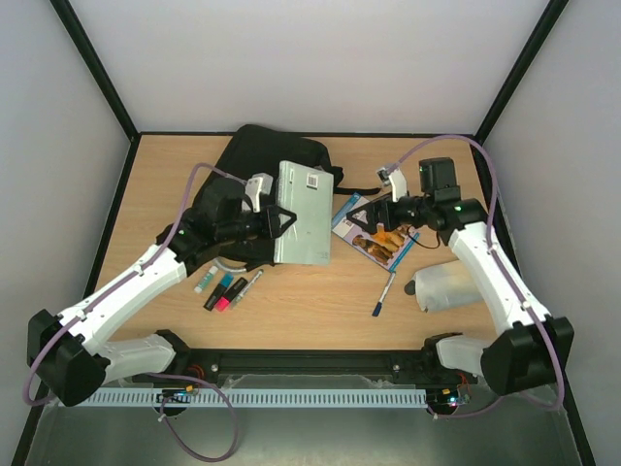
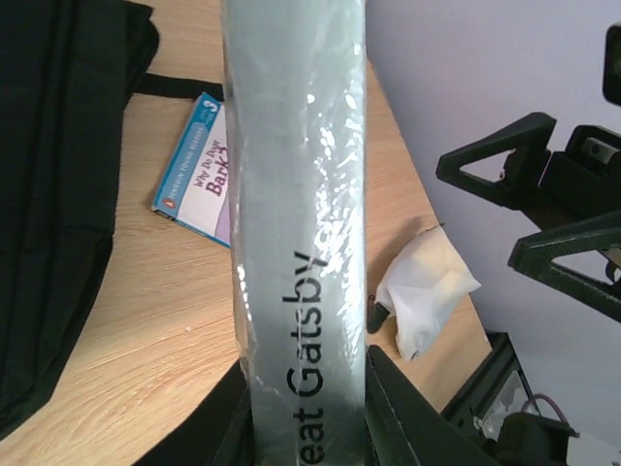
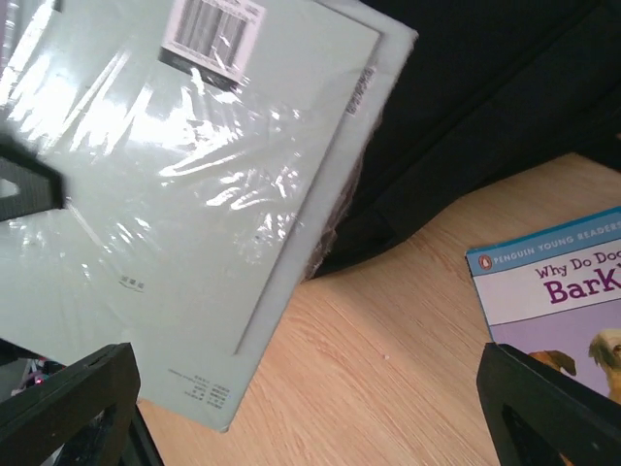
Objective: Pack the student bag
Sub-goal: Pick up the book from the center of the board.
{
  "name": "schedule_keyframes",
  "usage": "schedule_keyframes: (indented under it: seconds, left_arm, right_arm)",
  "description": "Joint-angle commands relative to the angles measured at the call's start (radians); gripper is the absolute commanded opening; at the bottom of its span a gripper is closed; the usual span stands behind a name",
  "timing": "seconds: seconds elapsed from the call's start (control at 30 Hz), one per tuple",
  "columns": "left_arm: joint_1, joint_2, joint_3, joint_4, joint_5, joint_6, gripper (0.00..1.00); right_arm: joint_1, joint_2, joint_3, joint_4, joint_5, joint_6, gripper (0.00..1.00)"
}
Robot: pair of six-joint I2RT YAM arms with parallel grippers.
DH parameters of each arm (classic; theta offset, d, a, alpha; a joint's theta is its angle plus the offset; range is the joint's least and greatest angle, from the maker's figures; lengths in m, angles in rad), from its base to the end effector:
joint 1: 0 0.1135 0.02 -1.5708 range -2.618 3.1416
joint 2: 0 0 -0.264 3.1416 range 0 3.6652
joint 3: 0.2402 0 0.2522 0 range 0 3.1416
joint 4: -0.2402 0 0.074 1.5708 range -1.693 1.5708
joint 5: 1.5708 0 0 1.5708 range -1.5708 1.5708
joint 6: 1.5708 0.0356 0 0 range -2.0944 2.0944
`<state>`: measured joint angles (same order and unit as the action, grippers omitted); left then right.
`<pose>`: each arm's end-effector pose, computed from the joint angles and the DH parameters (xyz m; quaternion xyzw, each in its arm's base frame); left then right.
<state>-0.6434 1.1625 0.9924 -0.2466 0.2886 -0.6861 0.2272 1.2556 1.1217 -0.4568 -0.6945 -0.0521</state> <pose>0.2064 -0.1675 0.3297 0.0607 0.8309 -0.4279 0.3506 0.2610 0.0837 0.3348 -0.2741 0.7993 0.3378 0.4146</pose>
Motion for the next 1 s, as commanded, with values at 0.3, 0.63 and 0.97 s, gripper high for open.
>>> schedule_keyframes:
  seconds: [0.3,0.63,0.97]
  left_arm:
    - [0.038,-0.071,0.015,0.275,0.270,0.104,0.02]
    - [0.062,-0.091,-0.017,0.467,0.351,0.007,0.02]
    - [0.065,-0.052,-0.068,0.700,0.433,-0.145,0.02]
  right_arm:
    - [-0.005,-0.103,0.017,-0.030,-0.306,0.060,0.94]
    - [-0.004,-0.150,-0.182,0.198,-0.350,0.186,0.90]
    - [-0.002,-0.087,-0.147,0.178,-0.659,0.150,0.77]
